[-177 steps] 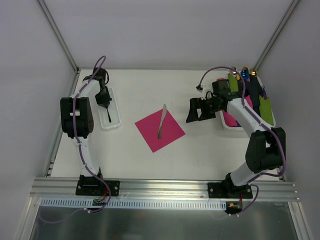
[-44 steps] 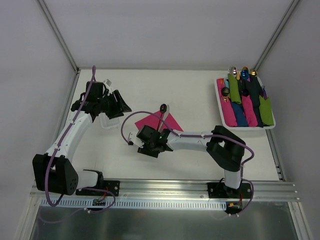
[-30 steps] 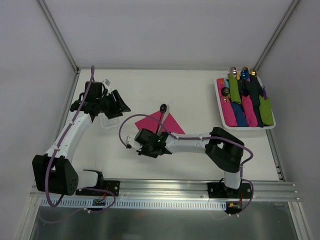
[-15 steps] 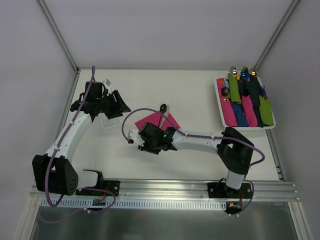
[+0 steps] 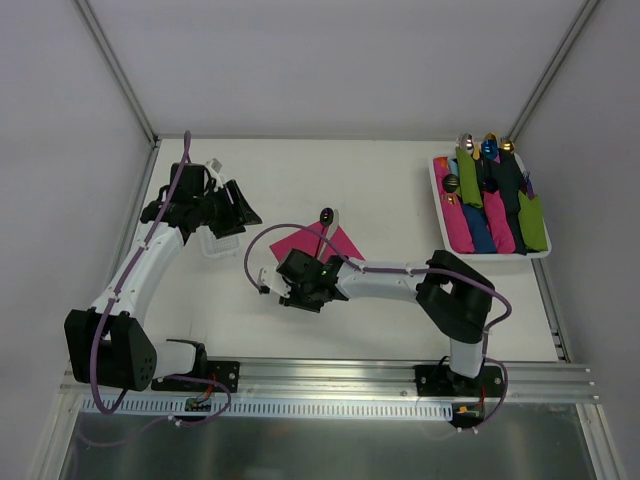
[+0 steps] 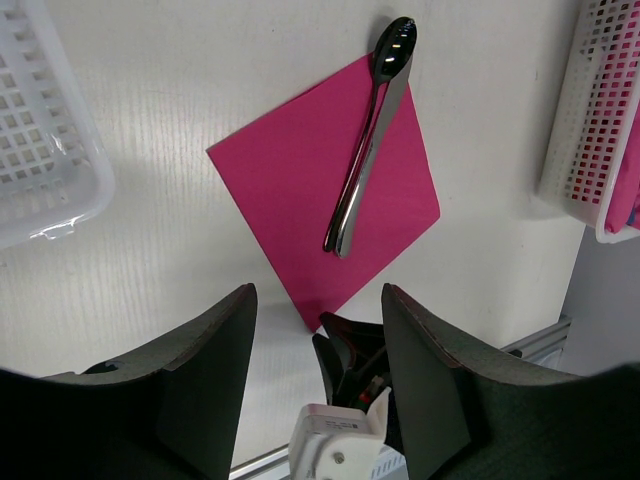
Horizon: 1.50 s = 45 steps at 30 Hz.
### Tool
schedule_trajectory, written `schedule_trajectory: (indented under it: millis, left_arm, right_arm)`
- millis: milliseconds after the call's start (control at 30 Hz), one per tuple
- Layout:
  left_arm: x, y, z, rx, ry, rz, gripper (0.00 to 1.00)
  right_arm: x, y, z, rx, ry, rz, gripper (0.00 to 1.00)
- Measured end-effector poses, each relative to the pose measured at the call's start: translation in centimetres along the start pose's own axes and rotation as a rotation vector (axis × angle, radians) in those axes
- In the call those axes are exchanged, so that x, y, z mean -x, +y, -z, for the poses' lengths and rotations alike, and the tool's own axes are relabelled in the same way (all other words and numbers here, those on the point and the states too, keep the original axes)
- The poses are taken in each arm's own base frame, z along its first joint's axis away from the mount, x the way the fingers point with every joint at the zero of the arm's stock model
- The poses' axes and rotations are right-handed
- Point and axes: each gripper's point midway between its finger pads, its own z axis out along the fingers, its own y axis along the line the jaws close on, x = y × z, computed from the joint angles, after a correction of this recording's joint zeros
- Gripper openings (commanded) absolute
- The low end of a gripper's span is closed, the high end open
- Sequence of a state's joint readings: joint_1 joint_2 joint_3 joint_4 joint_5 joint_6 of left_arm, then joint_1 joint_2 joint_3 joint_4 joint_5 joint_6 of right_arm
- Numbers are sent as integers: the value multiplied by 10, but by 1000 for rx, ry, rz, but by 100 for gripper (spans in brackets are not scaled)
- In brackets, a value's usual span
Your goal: Place the utensils on the paper napkin and roll it up
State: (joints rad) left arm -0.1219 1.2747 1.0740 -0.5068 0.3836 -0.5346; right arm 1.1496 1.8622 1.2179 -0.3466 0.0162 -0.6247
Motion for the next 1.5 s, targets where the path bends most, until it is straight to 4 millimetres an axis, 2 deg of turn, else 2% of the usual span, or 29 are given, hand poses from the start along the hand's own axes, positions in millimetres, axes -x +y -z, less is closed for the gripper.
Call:
schedule_trajectory:
  millis: [67, 200, 533, 667, 833, 1000, 1067, 1133, 1500]
  left_arm:
    - [1, 1, 0, 2, -3, 3, 54]
    - [2, 4, 1, 7, -4, 7, 54]
    - [2, 7, -1, 16, 1, 15, 54]
    - [2, 8, -2, 18, 6, 16, 55]
    - [2, 8, -2, 18, 5, 8, 66]
    - [-1, 8, 1, 14, 2, -6, 77]
    - [0, 8, 2, 11, 0, -11, 86]
    - [-1, 7, 3, 7, -5, -18, 99]
    - [-30, 18, 14, -33, -56, -37, 98]
  right_arm:
    - [-4, 3, -7, 16, 13, 2, 32]
    - [2, 4, -11, 32, -8, 5, 27]
    - [5, 9, -12, 59, -26, 0, 1]
    - [4, 11, -11, 71, -32, -18, 0]
    - [-1, 25, -2, 137, -20, -60, 0]
    - [3, 31, 12, 193, -45, -84, 0]
    - [5, 28, 15, 221, -56, -100, 0]
    - [4, 22, 17, 241, -65, -120, 0]
    - [9, -24, 22, 307, -118, -157, 0]
